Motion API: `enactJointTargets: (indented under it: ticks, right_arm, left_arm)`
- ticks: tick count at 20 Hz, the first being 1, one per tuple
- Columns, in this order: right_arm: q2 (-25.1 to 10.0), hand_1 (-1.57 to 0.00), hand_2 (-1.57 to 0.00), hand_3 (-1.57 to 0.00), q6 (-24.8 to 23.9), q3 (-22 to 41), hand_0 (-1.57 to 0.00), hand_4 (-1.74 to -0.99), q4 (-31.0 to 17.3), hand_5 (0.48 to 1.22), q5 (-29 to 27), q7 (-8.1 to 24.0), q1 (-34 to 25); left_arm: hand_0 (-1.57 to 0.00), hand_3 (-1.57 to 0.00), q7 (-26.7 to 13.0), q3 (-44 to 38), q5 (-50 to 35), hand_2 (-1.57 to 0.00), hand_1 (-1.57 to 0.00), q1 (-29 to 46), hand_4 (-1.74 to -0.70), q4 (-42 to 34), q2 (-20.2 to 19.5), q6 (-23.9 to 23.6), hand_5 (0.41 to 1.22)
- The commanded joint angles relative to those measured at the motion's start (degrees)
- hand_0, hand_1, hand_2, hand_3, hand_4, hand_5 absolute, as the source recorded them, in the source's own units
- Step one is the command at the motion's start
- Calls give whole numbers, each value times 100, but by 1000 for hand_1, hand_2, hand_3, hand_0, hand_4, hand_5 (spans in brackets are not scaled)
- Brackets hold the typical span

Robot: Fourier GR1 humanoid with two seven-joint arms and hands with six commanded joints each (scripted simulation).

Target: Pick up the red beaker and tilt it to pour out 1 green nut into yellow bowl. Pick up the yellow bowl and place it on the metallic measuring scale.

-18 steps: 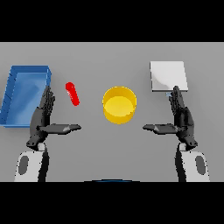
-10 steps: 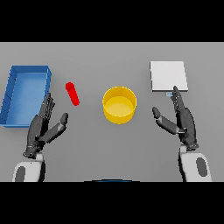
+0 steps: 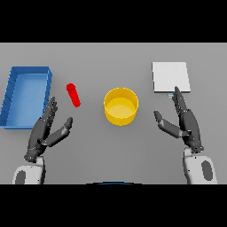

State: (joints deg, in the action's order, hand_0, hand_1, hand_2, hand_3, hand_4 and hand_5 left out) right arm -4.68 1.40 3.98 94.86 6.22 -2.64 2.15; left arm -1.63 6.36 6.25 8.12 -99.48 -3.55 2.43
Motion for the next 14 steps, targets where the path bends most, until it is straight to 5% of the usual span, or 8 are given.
enactJointTargets:
  ticks: [1, 8, 14]
  right_arm:
    - [0, 1, 1, 1, 27, -14, 1, -1284, -17, 618, -38, -29, -35]
    - [-63, 1, 1, 1, 129, -31, 1, -1292, -91, 617, -49, -150, 29]
    - [-56, 1, 1, 1, 92, -48, 1, -1298, -69, 628, -24, -210, 132]
  left_arm:
    - [1, 1, -101, -16, 31, 1, 1, -122, -1183, 127, 32, -44, 658]
    - [1, 1, -76, -292, 232, 1, 1, -1247, -1211, 1371, 104, -326, 659]
    - [1, 1, 333, -566, 214, 1, 1, -2163, -1228, 2580, 177, -431, 636]
